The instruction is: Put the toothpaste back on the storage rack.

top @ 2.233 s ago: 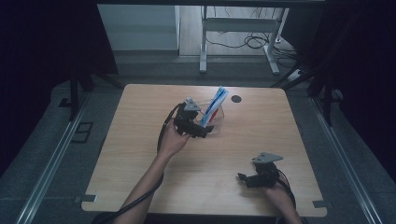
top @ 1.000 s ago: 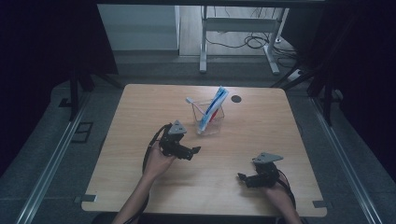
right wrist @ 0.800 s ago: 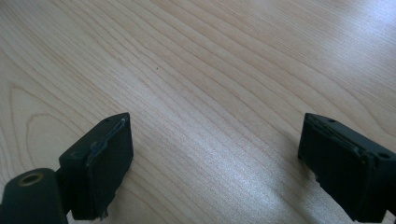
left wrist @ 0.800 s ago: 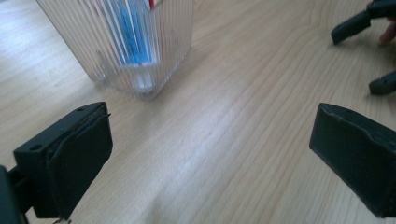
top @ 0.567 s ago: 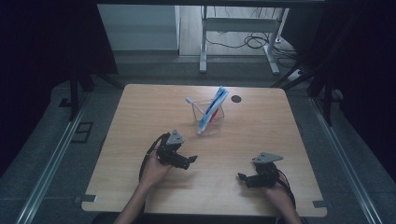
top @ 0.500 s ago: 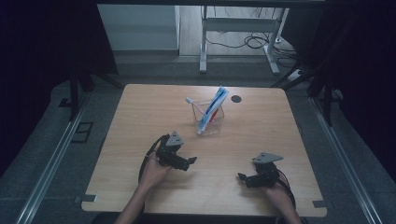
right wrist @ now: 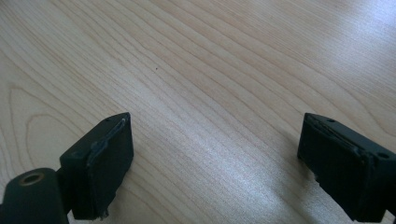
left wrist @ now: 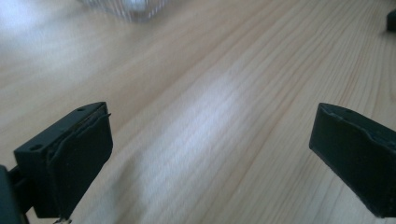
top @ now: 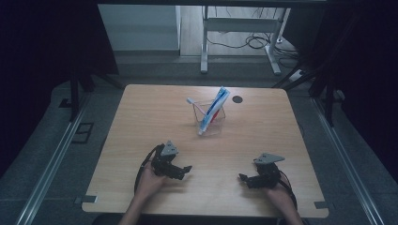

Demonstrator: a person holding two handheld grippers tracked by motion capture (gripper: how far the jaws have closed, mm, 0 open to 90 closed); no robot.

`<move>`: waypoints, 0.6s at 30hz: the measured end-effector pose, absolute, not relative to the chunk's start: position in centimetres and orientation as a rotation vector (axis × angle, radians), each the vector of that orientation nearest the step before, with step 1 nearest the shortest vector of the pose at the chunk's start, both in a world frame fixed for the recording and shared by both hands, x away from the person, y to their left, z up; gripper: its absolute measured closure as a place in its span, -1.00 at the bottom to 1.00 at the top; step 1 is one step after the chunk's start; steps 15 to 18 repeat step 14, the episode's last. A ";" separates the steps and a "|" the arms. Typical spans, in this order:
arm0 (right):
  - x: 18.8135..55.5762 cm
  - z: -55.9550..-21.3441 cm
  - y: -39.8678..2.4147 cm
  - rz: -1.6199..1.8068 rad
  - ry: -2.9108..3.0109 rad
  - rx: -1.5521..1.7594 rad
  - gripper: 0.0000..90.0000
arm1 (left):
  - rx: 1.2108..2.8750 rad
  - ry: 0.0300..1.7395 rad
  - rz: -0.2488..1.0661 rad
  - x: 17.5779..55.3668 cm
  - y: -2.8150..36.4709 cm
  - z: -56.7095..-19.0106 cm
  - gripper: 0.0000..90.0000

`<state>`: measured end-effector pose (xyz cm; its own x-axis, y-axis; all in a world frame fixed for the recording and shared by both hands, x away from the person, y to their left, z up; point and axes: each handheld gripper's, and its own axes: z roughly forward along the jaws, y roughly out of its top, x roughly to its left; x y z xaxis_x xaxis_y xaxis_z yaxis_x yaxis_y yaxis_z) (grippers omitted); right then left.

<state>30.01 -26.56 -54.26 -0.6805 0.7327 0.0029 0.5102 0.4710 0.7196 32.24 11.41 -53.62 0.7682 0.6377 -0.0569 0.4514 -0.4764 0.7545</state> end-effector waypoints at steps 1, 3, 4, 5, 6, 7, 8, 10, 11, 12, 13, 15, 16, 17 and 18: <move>30.0 -54.3 -26.6 1.028 2.415 1.056 -0.76 | 2.167 0.809 0.294 32.1 11.4 -53.9 -1.00; 30.0 -54.3 -26.6 1.028 2.416 1.055 -0.76 | 2.193 0.811 0.295 31.9 11.4 -54.2 -1.00; 30.0 -54.3 -26.6 1.028 2.416 1.055 -0.76 | 2.214 0.819 0.294 31.9 11.3 -54.3 -0.99; 30.0 -54.3 -26.6 1.028 2.416 1.055 -0.76 | 2.227 0.811 0.310 31.7 11.2 -54.3 -0.98; 30.0 -54.3 -26.6 1.028 2.416 1.055 -0.76 | 2.231 0.808 0.319 31.5 11.2 -54.3 -0.98; 30.0 -54.3 -26.6 1.028 2.416 1.055 -0.76 | 2.246 0.813 0.319 31.4 11.1 -54.3 -0.98; 30.0 -54.3 -26.6 1.028 2.416 1.055 -0.76 | 2.264 0.820 0.315 31.3 11.0 -54.4 -0.98; 30.0 -54.3 -26.6 1.028 2.416 1.055 -0.76 | 2.286 0.835 0.303 31.2 11.0 -54.5 -0.99; 30.0 -54.3 -26.6 1.028 2.416 1.056 -0.76 | 2.285 0.838 0.298 31.2 11.1 -54.5 -0.98; 30.0 -54.3 -26.6 1.029 2.416 1.056 -0.76 | 2.281 0.850 0.291 31.2 11.2 -54.5 -0.98; 30.0 -54.3 -26.6 1.028 2.415 1.057 -0.76 | 2.273 0.867 0.288 31.2 11.2 -54.5 -0.98; 30.0 -54.3 -26.6 1.028 2.416 1.056 -0.76 | 2.274 0.869 0.292 31.2 11.3 -54.5 -0.98; 30.0 -54.3 -26.6 1.028 2.416 1.056 -0.76 | 2.274 0.869 0.292 31.2 11.3 -54.5 -0.98; 30.0 -54.3 -26.6 1.028 2.416 1.056 -0.76 | 2.274 0.869 0.292 31.2 11.3 -54.5 -0.98; 30.0 -54.3 -26.6 1.028 2.416 1.056 -0.76 | 2.274 0.869 0.292 31.2 11.3 -54.5 -0.98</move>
